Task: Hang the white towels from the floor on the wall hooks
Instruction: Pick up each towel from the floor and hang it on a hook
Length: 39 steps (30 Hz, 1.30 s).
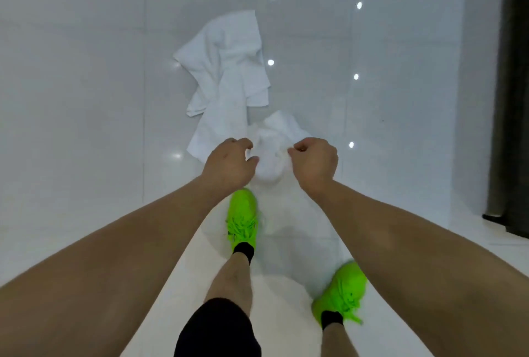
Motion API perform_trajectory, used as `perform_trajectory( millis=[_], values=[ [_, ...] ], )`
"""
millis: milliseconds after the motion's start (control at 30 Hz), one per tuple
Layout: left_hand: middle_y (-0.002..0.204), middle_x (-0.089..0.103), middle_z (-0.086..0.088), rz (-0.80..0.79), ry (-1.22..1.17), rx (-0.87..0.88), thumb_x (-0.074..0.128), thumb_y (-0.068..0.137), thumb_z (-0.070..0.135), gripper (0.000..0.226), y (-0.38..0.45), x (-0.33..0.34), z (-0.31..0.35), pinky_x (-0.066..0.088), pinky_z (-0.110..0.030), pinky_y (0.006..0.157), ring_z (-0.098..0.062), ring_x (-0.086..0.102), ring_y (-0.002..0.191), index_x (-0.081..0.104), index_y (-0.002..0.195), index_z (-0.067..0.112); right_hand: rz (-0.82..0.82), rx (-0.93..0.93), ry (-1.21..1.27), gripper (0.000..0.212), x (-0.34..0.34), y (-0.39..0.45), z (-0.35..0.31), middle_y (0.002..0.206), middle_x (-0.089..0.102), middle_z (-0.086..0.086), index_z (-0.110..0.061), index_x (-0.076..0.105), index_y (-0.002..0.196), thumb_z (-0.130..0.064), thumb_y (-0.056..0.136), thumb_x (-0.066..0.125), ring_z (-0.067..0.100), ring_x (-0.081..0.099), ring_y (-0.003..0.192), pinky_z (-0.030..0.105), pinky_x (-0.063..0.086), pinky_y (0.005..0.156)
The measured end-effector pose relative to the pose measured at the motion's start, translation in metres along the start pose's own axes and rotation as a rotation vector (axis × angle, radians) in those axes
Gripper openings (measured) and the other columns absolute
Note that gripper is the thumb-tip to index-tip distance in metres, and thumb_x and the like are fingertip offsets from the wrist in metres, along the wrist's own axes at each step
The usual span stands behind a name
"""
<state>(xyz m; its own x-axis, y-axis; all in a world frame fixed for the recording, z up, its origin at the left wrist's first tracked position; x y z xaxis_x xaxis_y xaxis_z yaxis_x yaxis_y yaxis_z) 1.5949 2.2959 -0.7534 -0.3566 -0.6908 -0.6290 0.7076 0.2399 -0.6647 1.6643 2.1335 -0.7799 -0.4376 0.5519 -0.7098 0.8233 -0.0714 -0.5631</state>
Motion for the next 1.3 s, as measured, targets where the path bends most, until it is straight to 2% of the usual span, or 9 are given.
perform_trajectory(
  millis=[167, 367, 467, 567, 667, 833, 967, 1100, 1300],
  values=[
    [0.126, 0.057, -0.008, 0.145, 0.042, 0.158, 0.056, 0.093, 0.036, 0.042, -0.091, -0.059, 0.146, 0.038, -0.030, 0.093, -0.025, 0.053, 0.117, 0.055, 0.131, 0.018, 0.004, -0.259, -0.070, 0.012, -0.162, -0.078, -0.006, 0.084, 0.073, -0.005, -0.026, 0.076, 0.088, -0.027, 0.084, 0.065, 0.018, 0.067, 0.080, 0.029, 0.054, 0.075],
    [0.138, 0.050, -0.003, 0.249, 0.191, 0.368, 0.054, 0.093, 0.026, 0.050, -0.214, -0.122, 0.322, 0.041, -0.032, 0.095, -0.023, 0.048, 0.124, 0.043, 0.142, 0.028, 0.059, -0.454, 0.256, 0.007, -0.386, -0.152, -0.029, 0.077, 0.067, -0.011, -0.025, 0.067, 0.082, -0.019, 0.081, 0.065, 0.011, 0.063, 0.075, 0.021, 0.049, 0.066],
    [0.138, 0.051, 0.003, 0.310, 0.136, 0.518, 0.053, 0.088, 0.016, 0.057, -0.275, -0.148, 0.412, 0.041, -0.027, 0.093, -0.020, 0.049, 0.123, 0.043, 0.141, 0.035, 0.037, -0.518, 0.478, 0.005, -0.491, -0.186, -0.031, 0.080, 0.066, 0.002, -0.020, 0.060, 0.082, -0.016, 0.085, 0.059, 0.025, 0.066, 0.075, 0.038, 0.058, 0.072],
    [0.122, 0.060, 0.011, 0.288, 0.021, 0.654, 0.056, 0.084, 0.027, 0.037, -0.332, -0.154, 0.493, 0.044, -0.024, 0.079, -0.014, 0.055, 0.111, 0.059, 0.117, 0.045, 0.054, -0.615, 0.592, 0.004, -0.586, -0.217, -0.010, 0.083, 0.064, 0.010, -0.015, 0.059, 0.082, -0.015, 0.086, 0.057, 0.033, 0.066, 0.081, 0.051, 0.056, 0.081],
    [0.104, 0.063, 0.018, 0.344, -0.050, 0.763, 0.063, 0.081, 0.036, 0.008, -0.373, -0.148, 0.563, 0.041, -0.018, 0.066, -0.006, 0.058, 0.100, 0.060, 0.083, 0.043, 0.141, -0.666, 0.654, 0.004, -0.668, -0.240, 0.025, 0.080, 0.063, 0.008, -0.012, 0.059, 0.080, -0.013, 0.084, 0.058, 0.027, 0.063, 0.075, 0.043, 0.055, 0.071],
    [0.090, 0.066, 0.009, 0.419, -0.131, 0.897, 0.070, 0.075, 0.038, 0.011, -0.418, -0.130, 0.670, 0.043, -0.023, 0.061, -0.010, 0.061, 0.088, 0.061, 0.074, 0.031, 0.318, -0.653, 0.793, 0.017, -0.769, -0.264, 0.088, 0.064, 0.058, -0.003, -0.021, 0.060, 0.068, -0.012, 0.082, 0.065, 0.014, 0.054, 0.062, 0.032, 0.046, 0.062],
    [0.087, 0.066, 0.000, 0.411, -0.052, 0.977, 0.072, 0.075, 0.037, 0.016, -0.431, -0.114, 0.751, 0.051, -0.030, 0.065, -0.017, 0.061, 0.082, 0.059, 0.071, 0.029, 0.536, -0.653, 0.709, 0.010, -0.832, -0.265, 0.137, 0.065, 0.063, -0.014, -0.019, 0.066, 0.073, -0.018, 0.081, 0.070, 0.001, 0.056, 0.061, 0.018, 0.047, 0.058],
    [0.084, 0.064, -0.001, 0.385, 0.014, 1.083, 0.066, 0.081, 0.032, 0.013, -0.429, -0.083, 0.832, 0.054, -0.035, 0.071, -0.020, 0.059, 0.082, 0.061, 0.082, 0.020, 0.681, -0.612, 0.706, 0.013, -0.886, -0.249, 0.180, 0.075, 0.064, -0.006, -0.021, 0.065, 0.075, -0.015, 0.085, 0.070, 0.009, 0.058, 0.072, 0.024, 0.045, 0.065],
    [0.075, 0.057, 0.004, 0.299, -0.017, 1.275, 0.059, 0.081, 0.023, 0.007, -0.409, -0.042, 0.953, 0.036, -0.023, 0.053, -0.009, 0.049, 0.066, 0.053, 0.082, 0.021, 0.795, -0.511, 0.543, 0.013, -0.968, -0.207, 0.239, 0.079, 0.061, 0.000, -0.010, 0.066, 0.089, -0.023, 0.091, 0.065, 0.017, 0.057, 0.077, 0.028, 0.046, 0.064]
  ],
)
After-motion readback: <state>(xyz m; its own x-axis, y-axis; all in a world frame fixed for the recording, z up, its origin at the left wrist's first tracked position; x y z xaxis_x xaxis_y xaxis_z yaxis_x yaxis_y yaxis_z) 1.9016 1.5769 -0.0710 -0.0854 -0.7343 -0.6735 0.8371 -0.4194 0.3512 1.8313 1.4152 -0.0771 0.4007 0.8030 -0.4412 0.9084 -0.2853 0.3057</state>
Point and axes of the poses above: each hand's wrist, its own y-axis towards the middle knuckle, its own x-axis out of the palm, z = x × y, the point moved 1 cm from there along y, towards the middle knuckle
